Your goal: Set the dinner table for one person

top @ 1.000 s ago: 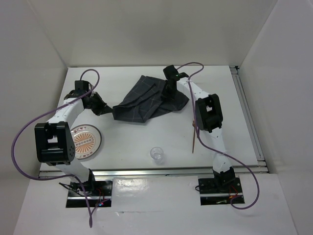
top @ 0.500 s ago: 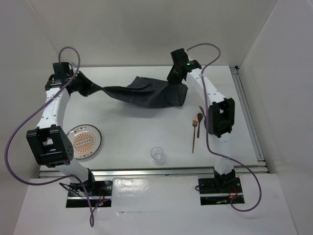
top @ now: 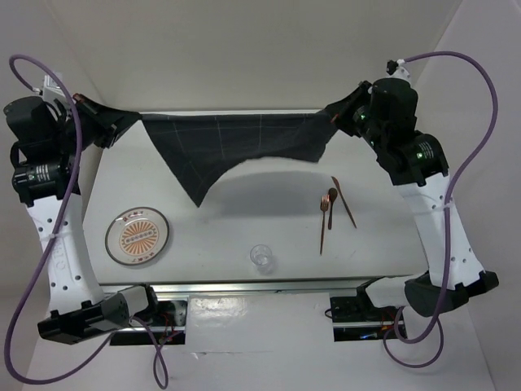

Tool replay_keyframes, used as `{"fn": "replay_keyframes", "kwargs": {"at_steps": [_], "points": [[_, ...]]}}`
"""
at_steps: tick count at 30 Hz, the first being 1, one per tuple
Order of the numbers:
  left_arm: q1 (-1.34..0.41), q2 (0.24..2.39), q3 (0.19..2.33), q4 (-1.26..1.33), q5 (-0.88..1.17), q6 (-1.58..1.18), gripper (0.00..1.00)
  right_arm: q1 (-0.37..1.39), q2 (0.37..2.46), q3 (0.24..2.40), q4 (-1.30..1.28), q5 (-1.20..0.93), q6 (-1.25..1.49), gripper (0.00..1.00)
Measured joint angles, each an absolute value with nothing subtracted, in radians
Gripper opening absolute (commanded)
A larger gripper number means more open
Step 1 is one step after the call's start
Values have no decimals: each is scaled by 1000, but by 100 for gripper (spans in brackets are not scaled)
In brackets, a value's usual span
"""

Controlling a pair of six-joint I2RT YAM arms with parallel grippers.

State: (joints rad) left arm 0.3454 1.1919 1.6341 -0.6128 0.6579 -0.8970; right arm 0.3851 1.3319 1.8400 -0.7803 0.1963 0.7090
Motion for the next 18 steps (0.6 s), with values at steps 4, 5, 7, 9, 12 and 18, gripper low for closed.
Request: {"fn": "replay_keyframes", "kwargs": {"at_steps": [4,5,7,9,12,18], "points": [[346,1187,1668,-611,678,-897,0,386,1324,1840,-789,207,697,0],[346,1196,1670,-611,685,-895,0,386,1330,1840,-791,209,690,0],[346,1247,1693,-619,704,-884,0,385,1353,1840,-788,214,673,0],[346,1317,1740,-627,718,-860,0,383,1385,1840,-781,210,658,0],[346,1444,1782,-637,733,-828,0,369,1465,1864,-756,189,637,0],[331,1705,1904,-656,787,-796,0,316,1676,1978,-690,142,606,0]]}}
